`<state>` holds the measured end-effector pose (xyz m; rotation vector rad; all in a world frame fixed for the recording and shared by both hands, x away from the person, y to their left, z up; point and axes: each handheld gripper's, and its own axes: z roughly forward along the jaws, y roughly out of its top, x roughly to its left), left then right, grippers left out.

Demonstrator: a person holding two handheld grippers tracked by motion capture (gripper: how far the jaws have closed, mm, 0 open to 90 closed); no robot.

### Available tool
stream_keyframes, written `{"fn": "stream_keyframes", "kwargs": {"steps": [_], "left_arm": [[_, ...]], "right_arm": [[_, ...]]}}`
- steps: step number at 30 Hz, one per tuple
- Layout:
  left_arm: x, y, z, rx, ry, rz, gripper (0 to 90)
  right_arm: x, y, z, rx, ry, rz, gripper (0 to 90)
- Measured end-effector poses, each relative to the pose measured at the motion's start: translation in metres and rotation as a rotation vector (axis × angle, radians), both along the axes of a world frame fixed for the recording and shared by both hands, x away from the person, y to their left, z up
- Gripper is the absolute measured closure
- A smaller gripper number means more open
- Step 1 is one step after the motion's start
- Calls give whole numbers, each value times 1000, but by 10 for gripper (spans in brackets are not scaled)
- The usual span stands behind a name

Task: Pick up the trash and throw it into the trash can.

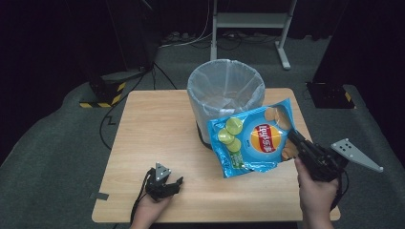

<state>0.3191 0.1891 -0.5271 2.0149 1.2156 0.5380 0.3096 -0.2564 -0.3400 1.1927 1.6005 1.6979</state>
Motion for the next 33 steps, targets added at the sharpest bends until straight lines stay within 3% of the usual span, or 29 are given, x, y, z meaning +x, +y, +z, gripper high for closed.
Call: {"fn": "stream_keyframes", "kwargs": {"steps": [15, 33], "left_arm": [[0, 0, 0, -5, 3, 0, 336], [0, 1, 0, -10, 3, -12, 337]], "right_arm": [[6, 4, 43, 1, -94, -22, 883], [35, 9, 100, -15, -177, -88, 883]]}}
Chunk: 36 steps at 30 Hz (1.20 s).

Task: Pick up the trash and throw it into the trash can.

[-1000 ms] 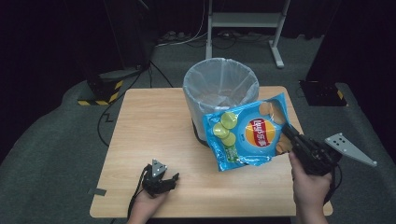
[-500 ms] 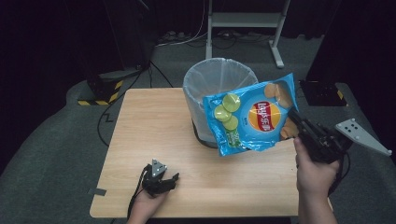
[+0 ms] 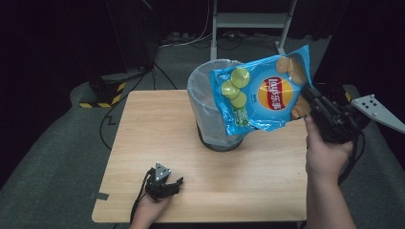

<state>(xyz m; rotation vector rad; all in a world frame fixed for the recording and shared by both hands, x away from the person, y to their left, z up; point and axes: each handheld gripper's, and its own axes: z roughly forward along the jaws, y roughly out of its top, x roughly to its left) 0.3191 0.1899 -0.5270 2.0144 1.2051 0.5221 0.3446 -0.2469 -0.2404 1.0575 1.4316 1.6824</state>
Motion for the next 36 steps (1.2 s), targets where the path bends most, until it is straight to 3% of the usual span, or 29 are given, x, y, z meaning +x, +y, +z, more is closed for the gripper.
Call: {"fn": "stream_keyframes", "kwargs": {"steps": [19, 25, 36], "left_arm": [[0, 0, 0, -1, -2, -3, 337], [0, 1, 0, -1, 0, -6, 336], [0, 1, 0, -10, 3, -6, 337]], "right_arm": [[59, 5, 23, -5, -1, -128, 882], [75, 15, 19, -43, 27, -145, 881], [94, 36, 9, -84, 74, -127, 844]]}}
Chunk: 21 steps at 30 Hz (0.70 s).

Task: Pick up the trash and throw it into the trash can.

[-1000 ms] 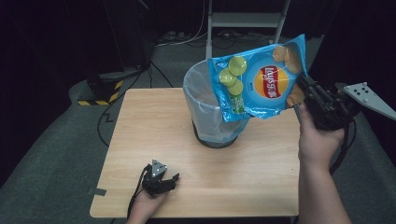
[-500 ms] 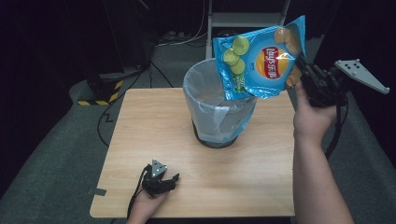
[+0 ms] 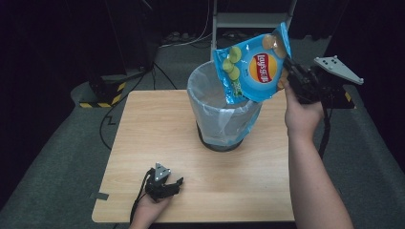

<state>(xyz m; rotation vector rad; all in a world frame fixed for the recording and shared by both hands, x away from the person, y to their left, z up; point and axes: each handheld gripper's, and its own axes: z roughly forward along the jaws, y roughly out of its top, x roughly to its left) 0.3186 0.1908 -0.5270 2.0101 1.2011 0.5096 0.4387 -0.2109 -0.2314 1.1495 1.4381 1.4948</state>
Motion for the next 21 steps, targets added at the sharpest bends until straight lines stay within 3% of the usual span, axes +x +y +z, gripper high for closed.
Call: {"fn": "stream_keyframes", "kwargs": {"steps": [13, 21], "left_arm": [[0, 0, 0, -3, 1, -3, 337], [0, 0, 0, -2, 1, -5, 337]], "right_arm": [[4, 18, -2, -19, 11, 34, 815], [4, 21, -1, -27, 19, 63, 721]]}}
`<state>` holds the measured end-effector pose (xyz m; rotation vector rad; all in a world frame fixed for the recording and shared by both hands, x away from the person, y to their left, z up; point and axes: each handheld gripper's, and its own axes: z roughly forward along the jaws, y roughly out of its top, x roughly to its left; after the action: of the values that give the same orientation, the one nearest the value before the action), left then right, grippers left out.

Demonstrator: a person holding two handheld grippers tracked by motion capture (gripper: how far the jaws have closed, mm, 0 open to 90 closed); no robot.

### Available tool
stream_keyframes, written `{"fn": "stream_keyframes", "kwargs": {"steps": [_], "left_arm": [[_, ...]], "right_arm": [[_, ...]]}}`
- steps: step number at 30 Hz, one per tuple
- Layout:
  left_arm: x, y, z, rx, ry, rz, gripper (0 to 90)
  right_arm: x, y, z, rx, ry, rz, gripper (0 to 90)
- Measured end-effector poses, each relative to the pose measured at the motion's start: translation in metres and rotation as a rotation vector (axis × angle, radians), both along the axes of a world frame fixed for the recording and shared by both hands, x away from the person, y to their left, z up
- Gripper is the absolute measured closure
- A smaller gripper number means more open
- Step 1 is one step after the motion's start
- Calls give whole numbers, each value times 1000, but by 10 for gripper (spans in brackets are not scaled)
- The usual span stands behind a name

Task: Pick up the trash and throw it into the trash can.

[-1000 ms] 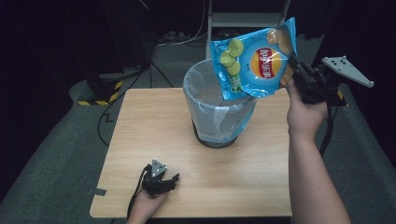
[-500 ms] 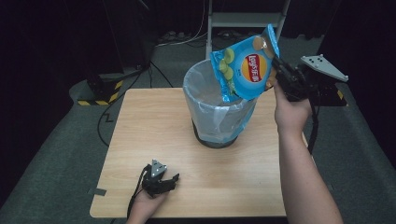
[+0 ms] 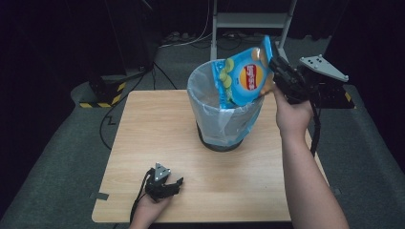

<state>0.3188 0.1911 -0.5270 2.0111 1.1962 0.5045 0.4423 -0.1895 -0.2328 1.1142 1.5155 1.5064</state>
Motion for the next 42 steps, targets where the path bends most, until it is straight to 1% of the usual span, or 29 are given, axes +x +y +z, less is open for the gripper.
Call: {"fn": "stream_keyframes", "kwargs": {"steps": [3, 6, 10, 11, 13, 16, 18, 19, 20, 22, 23, 24, 26, 27, 28, 32, 36, 41, 42], "left_arm": [[0, 0, 0, -1, 0, 0, 336], [0, 0, 0, 0, 0, 1, 337], [0, 0, 0, -3, 1, 0, 337], [0, 0, 0, -3, 1, 0, 337], [0, 0, 0, -2, 0, -2, 336], [0, 0, 0, 2, 0, -4, 337], [0, 0, 0, 3, -1, -4, 337], [0, 0, 0, 3, -1, -4, 337], [0, 0, 0, 3, 0, -4, 337], [0, 0, 0, 4, 0, -3, 337], [0, 0, 0, 4, 0, -3, 337], [0, 0, 0, 3, 0, -3, 337], [0, 0, 0, 2, 0, -3, 338], [0, 0, 0, 2, 0, -3, 337], [0, 0, 0, 1, -1, -2, 337], [0, 0, 0, 3, 0, -3, 337], [0, 0, 0, 5, -1, -4, 337], [0, -1, 0, 5, -1, -4, 337], [0, -1, 0, 5, -1, -4, 337]], "right_arm": [[0, 1, -1, -4, 4, 5, 705], [1, 2, -2, -6, 7, -3, 685], [0, -3, -8, -13, 15, -24, 607], [0, -3, -8, -13, 15, -24, 607], [-1, -9, -20, -5, 43, -32, 562], [0, -14, -36, 1, 71, -49, 547], [2, -17, -46, 13, 92, -54, 547], [2, -17, -46, 13, 92, -54, 547], [3, -19, -55, 25, 110, -59, 557], [5, -19, -61, 32, 125, -46, 582], [5, -19, -61, 32, 125, -46, 582], [6, -16, -65, 28, 133, -34, 694], [4, -12, -65, 0, 130, -32, 826], [4, -12, -65, 0, 130, -32, 826], [1, -7, -62, -20, 115, -36, 870], [-7, -4, -47, -29, 73, -26, 871], [-11, -1, -35, -41, 65, -3, 870], [-15, 0, -29, -38, 56, 7, 864], [-16, 1, -27, -34, 58, 16, 846]]}}
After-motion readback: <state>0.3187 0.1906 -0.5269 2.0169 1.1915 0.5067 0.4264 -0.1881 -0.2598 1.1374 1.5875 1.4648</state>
